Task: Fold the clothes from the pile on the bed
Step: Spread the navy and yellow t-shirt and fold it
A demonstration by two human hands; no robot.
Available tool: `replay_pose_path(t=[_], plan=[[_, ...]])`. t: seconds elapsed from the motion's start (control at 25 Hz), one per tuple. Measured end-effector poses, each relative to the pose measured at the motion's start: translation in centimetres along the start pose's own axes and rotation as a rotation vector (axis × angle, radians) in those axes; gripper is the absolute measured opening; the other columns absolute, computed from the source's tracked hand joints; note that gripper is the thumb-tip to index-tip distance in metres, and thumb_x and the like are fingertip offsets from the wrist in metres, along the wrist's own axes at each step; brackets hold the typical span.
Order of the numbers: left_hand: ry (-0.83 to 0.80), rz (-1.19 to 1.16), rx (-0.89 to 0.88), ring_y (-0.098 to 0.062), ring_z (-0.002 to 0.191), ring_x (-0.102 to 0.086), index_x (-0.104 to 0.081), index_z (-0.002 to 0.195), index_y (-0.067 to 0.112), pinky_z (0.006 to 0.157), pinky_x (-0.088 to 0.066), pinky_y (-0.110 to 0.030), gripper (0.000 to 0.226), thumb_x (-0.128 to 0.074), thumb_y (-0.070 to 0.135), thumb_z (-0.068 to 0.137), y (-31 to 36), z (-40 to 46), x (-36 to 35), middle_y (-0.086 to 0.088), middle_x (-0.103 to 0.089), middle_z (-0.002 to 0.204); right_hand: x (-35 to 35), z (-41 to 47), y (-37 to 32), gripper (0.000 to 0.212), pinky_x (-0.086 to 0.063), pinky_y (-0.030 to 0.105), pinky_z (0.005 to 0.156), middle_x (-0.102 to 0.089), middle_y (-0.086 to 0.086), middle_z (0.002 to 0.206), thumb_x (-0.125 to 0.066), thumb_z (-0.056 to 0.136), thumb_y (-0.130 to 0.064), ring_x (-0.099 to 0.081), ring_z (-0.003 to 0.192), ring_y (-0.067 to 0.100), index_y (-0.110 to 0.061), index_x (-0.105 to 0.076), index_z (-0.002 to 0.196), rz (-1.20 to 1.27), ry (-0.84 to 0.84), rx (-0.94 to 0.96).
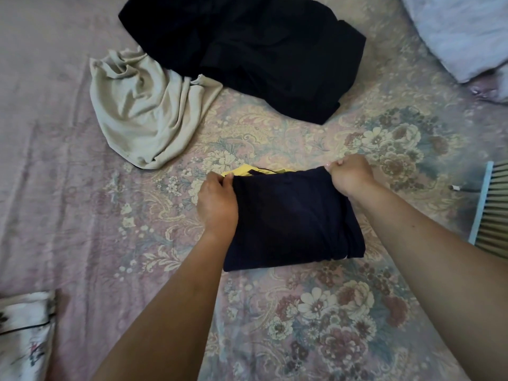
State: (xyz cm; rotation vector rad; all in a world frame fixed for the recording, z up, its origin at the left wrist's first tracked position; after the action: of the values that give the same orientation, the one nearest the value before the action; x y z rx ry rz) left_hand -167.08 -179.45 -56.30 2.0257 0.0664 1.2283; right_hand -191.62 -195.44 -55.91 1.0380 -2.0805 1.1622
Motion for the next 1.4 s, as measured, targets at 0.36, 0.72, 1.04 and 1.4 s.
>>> replay_pose_path(t=[0.36, 0.72, 1.04, 1.4], plan=[[-0.040, -0.011, 0.048, -0.030, 0.080, -0.052, -0.045, 0.104, 0.005, 0.067, -0.036, -0.039, 0.035, -0.030, 0.036, 0.102, -0.6, 0.0, 0.9, -0.010, -0.052, 0.085, 2.0, -1.4, 0.5, 0.044, -0.034, 0.034, 0.068, -0.049, 0.007, 0.070, -0.039, 0.099, -0.035, -0.046, 0.079, 0.026, -0.012, -0.042, 0.062, 0.013, 0.171, 0.160], [-0.005, -0.378, 0.241, -0.002, 0.081, -0.057, -0.062, 0.099, 0.015, 0.064, -0.042, -0.010, 0.017, -0.057, 0.030, 0.093, -7.5, -11.2, 1.8, 0.002, -0.063, 0.092, 1.8, -12.0, 8.5, 0.012, -0.037, 0.023, 0.077, -0.052, -0.003, 0.092, -0.067, 0.086, -0.027, -0.053, 0.093, 0.017, -0.015, -0.067, 0.085, 0.254, 0.181, 0.132], [0.084, -0.560, 0.418, -0.005, 0.080, -0.063, -0.069, 0.090, 0.016, 0.070, -0.046, -0.009, 0.005, -0.067, 0.018, 0.087, -10.0, -13.6, 0.7, 0.002, -0.068, 0.086, -1.2, -12.7, 12.9, 0.010, -0.040, 0.021, 0.080, -0.055, 0.010, 0.108, -0.068, 0.086, -0.024, -0.056, 0.095, 0.022, -0.015, -0.067, 0.090, 0.436, 0.218, -0.011], [0.064, -0.474, 0.339, -0.023, 0.078, -0.066, -0.064, 0.081, 0.016, 0.076, -0.054, -0.032, 0.008, -0.065, 0.020, 0.088, -10.1, -11.4, 1.7, -0.005, -0.069, 0.082, -0.4, -11.0, 12.9, 0.016, -0.034, 0.033, 0.080, -0.048, 0.012, 0.092, -0.052, 0.093, -0.008, -0.041, 0.087, 0.027, -0.010, -0.057, 0.078, 0.003, 0.282, 0.337]])
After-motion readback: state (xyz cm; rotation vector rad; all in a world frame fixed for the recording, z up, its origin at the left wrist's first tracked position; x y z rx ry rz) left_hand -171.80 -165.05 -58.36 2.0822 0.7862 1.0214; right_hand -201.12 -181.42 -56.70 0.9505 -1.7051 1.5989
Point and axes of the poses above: each hand's wrist, its own z-axis towards the middle knuckle, its own x-axis out of the back of the hand, y = z × x, the point moved 8 cm from there along z, towards the middle knuckle
